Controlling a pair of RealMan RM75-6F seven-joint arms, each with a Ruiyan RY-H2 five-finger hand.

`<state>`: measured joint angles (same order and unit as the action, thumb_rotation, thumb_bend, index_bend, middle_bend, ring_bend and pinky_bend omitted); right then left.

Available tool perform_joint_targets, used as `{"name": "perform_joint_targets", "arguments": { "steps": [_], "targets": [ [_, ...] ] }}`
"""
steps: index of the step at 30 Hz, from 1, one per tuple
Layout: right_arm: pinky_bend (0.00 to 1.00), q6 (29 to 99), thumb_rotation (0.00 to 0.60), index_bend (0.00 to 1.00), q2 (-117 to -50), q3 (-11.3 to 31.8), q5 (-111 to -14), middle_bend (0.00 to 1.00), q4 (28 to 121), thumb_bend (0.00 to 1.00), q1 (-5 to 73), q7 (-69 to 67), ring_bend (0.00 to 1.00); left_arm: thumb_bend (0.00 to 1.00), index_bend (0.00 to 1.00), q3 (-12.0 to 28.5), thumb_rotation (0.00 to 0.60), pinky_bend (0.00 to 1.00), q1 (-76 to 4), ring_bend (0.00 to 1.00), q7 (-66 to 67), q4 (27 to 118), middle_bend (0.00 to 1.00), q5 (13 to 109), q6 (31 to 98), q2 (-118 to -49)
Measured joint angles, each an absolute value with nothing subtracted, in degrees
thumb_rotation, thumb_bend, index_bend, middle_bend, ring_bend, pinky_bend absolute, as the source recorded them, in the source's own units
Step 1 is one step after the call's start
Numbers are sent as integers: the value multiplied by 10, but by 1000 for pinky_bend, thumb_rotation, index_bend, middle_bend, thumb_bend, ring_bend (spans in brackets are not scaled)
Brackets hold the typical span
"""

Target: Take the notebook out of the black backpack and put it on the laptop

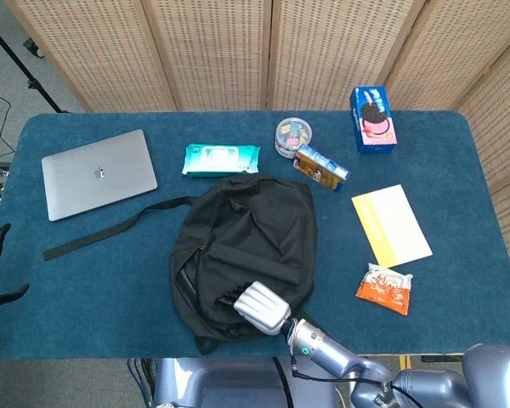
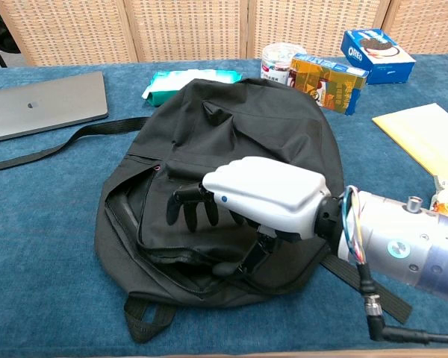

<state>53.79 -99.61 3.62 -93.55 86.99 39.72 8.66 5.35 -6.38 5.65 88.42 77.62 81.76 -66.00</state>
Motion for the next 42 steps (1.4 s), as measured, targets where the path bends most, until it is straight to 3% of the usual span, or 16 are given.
{"name": "perform_joint_targets", "arguments": {
  "steps": [8,12,19,29,37,42],
  "targets": [
    [643,579,600,576,-1018,36,-949,654,830,471,394,60,666,0,0,53,600,0,-63,0,57,886,0,778,820,-660],
    [658,611,600,646,-1035,37,-965,681,795,530,393,33,694,0,0,53,600,0,-64,0,57,885,0,779,819,-661],
    [661,644,600,656,-1066,71,-964,683,725,549,404,-7,699,0,0,45,600,0,-69,0,27,868,0,825,829,-672],
    [661,626,600,659,-1050,158,-881,683,734,569,427,6,700,0,1,10,600,16,-101,0,-35,818,0,969,847,-690],
    [662,592,600,659,-1021,217,-774,683,768,569,438,50,700,0,180,-13,600,82,-147,25,-68,782,0,1079,873,-724],
    [662,577,600,659,-1003,229,-735,683,791,569,441,74,700,0,247,-30,600,95,-180,68,-107,764,33,1125,873,-759]
  ]
}}
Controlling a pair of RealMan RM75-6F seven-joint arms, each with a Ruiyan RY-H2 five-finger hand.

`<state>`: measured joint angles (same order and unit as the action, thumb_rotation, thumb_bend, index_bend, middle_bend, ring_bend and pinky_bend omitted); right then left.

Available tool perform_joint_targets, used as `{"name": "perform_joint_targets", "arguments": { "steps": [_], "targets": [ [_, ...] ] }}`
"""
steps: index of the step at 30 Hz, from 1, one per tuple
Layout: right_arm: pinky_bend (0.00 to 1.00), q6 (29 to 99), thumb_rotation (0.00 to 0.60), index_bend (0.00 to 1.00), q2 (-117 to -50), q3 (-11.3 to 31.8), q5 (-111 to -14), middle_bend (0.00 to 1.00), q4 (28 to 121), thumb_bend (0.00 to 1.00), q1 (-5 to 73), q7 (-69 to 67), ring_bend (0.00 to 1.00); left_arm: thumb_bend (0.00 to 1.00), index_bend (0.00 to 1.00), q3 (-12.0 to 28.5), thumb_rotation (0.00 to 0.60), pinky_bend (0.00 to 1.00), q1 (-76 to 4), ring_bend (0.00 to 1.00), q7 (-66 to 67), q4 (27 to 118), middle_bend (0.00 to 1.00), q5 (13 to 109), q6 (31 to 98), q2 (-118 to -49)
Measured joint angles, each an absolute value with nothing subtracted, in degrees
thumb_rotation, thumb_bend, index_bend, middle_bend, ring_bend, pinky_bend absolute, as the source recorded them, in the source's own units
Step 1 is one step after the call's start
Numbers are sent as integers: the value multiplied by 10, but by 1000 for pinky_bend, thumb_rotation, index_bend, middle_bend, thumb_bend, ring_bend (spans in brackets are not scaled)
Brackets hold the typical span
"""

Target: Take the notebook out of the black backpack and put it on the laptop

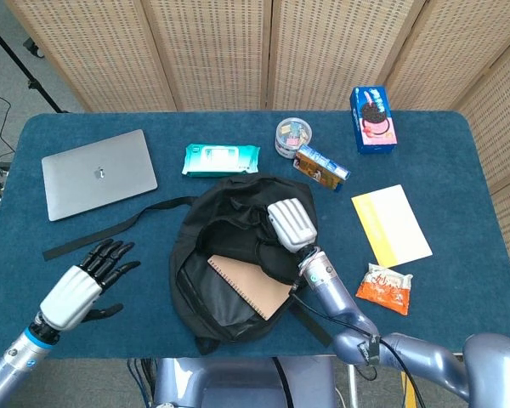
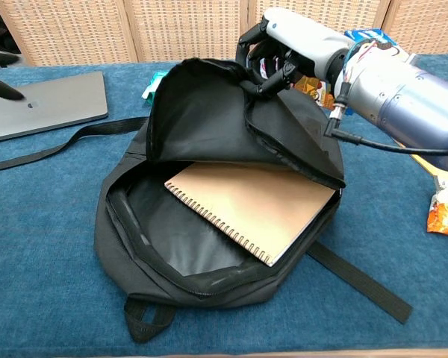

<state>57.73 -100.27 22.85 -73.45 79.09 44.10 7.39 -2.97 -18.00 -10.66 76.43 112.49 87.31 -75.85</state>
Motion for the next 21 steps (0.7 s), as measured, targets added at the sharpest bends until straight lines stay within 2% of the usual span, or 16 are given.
{"name": "perform_joint_targets", "arguments": {
  "steps": [5,9,16,21],
  "targets": [
    [662,571,600,659,-998,229,-708,683,810,597,443,84,700,7,268,-38,600,95,-211,71,-165,753,49,1136,852,-788],
    [662,561,600,659,-995,228,-687,683,824,620,446,89,700,15,272,-40,600,95,-255,71,-222,730,51,1139,811,-832],
    [661,543,600,659,-983,227,-638,683,846,635,455,119,700,54,275,-32,600,127,-318,71,-239,694,51,1130,736,-910],
    [662,543,600,659,-980,226,-609,683,853,636,462,139,700,60,274,-30,600,145,-343,90,-239,670,51,1118,710,-954]
  ]
}}
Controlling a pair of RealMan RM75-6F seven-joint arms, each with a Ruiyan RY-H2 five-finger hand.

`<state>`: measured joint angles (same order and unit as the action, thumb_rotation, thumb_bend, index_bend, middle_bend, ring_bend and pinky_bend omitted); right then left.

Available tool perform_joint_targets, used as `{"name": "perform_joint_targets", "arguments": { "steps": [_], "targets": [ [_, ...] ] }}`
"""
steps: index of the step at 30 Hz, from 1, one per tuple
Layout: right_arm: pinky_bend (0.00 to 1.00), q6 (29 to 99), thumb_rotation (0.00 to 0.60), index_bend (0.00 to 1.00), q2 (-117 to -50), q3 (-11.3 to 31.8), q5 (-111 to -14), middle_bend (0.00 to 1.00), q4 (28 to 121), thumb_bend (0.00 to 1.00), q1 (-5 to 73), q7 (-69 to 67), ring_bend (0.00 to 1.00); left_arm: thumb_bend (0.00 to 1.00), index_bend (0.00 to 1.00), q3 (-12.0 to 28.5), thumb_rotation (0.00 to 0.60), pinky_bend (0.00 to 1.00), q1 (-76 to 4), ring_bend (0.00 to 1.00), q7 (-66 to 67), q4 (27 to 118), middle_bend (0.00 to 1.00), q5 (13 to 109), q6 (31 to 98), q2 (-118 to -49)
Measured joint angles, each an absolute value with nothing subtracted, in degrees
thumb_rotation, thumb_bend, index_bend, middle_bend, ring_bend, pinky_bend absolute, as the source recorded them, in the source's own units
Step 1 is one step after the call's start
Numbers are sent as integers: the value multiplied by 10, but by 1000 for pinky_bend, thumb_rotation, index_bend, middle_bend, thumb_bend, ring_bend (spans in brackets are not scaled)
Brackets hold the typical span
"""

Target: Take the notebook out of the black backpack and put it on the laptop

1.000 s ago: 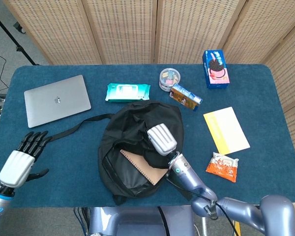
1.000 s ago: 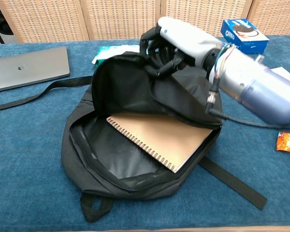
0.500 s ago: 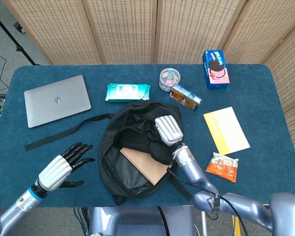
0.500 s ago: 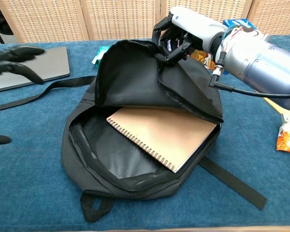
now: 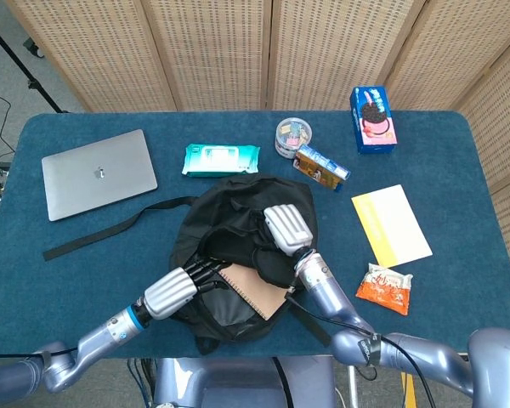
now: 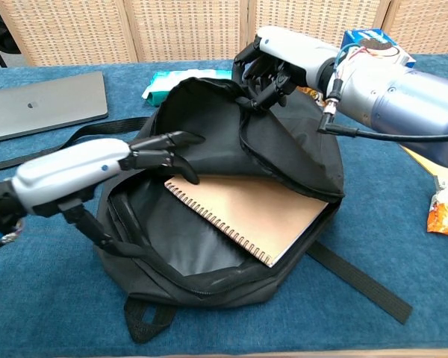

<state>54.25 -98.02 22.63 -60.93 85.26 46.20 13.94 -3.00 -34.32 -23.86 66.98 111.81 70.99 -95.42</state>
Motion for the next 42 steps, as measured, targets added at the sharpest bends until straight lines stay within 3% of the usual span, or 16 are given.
{"name": "perform_joint_targets", "arguments": {
  "steps": [14,34,42],
  "targets": [
    [662,548,600,659,-970,227,-576,683,877,645,473,144,701,44,274,-18,600,166,-390,108,-222,641,51,1087,674,-1002],
    [662,557,600,659,-936,230,-521,686,917,646,486,146,703,93,275,-8,600,166,-450,108,-213,494,52,1052,662,-1136],
    [662,560,600,659,-928,226,-519,686,923,646,490,145,704,324,274,-10,600,166,-459,108,-217,461,51,1040,670,-1164]
  ]
}}
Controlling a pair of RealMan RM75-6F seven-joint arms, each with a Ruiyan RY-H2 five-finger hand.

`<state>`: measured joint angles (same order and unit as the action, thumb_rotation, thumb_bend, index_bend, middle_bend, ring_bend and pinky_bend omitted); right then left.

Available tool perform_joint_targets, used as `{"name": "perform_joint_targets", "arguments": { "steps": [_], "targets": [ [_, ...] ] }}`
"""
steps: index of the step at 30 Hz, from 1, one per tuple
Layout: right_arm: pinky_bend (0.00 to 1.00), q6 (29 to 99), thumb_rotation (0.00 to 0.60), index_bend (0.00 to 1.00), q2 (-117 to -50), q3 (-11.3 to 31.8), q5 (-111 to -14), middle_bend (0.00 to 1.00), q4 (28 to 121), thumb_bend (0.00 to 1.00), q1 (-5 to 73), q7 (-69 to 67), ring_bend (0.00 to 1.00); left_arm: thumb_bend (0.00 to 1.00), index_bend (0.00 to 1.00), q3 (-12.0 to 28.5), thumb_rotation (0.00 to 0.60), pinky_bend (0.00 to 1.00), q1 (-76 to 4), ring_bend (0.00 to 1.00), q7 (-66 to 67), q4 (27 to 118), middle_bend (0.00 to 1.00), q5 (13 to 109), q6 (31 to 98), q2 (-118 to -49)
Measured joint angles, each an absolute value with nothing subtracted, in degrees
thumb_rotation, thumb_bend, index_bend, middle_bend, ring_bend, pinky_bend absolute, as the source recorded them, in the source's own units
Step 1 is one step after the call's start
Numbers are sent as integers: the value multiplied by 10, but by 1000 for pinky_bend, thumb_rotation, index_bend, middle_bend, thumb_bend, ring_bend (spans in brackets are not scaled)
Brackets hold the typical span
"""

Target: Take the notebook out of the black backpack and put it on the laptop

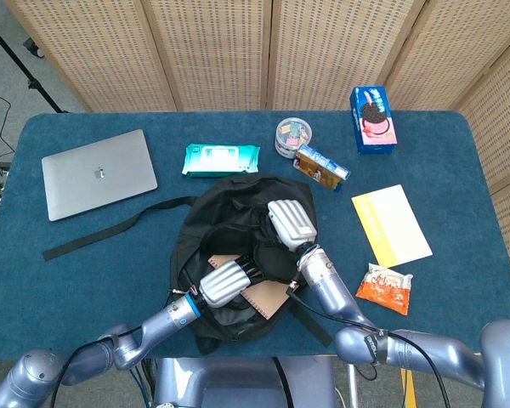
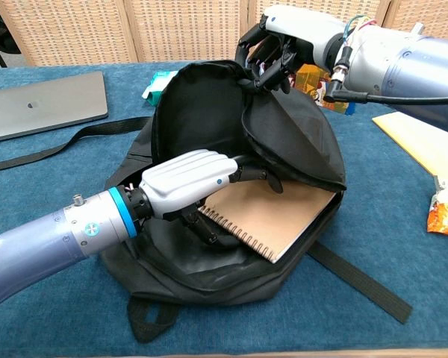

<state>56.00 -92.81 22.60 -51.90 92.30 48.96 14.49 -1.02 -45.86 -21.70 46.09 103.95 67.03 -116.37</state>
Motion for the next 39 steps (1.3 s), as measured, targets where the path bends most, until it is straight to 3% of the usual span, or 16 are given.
{"name": "perform_joint_targets", "arguments": {
  "steps": [4,12,19,33,36,39],
  "targets": [
    [661,562,600,659,-927,225,-516,686,924,646,491,143,704,420,274,-13,600,166,-460,108,-216,453,51,1036,672,-1170],
    [662,568,600,659,-921,223,-512,686,928,646,495,142,704,426,274,-17,600,166,-463,107,-208,429,51,1023,672,-1193],
    [662,573,600,659,-912,221,-511,686,935,646,496,141,704,608,275,-18,600,166,-466,107,-213,435,43,1016,681,-1194],
    [662,580,600,659,-907,219,-502,686,933,646,501,142,704,592,274,-25,600,166,-472,105,-186,460,20,1009,678,-1170],
    [662,581,600,659,-906,218,-501,686,930,646,502,141,704,594,299,-23,600,194,-470,136,-171,467,90,1005,682,-1167],
    [662,582,600,659,-906,218,-500,686,929,646,502,138,704,594,391,-21,600,241,-468,202,-162,473,203,1001,686,-1166]
  ]
}}
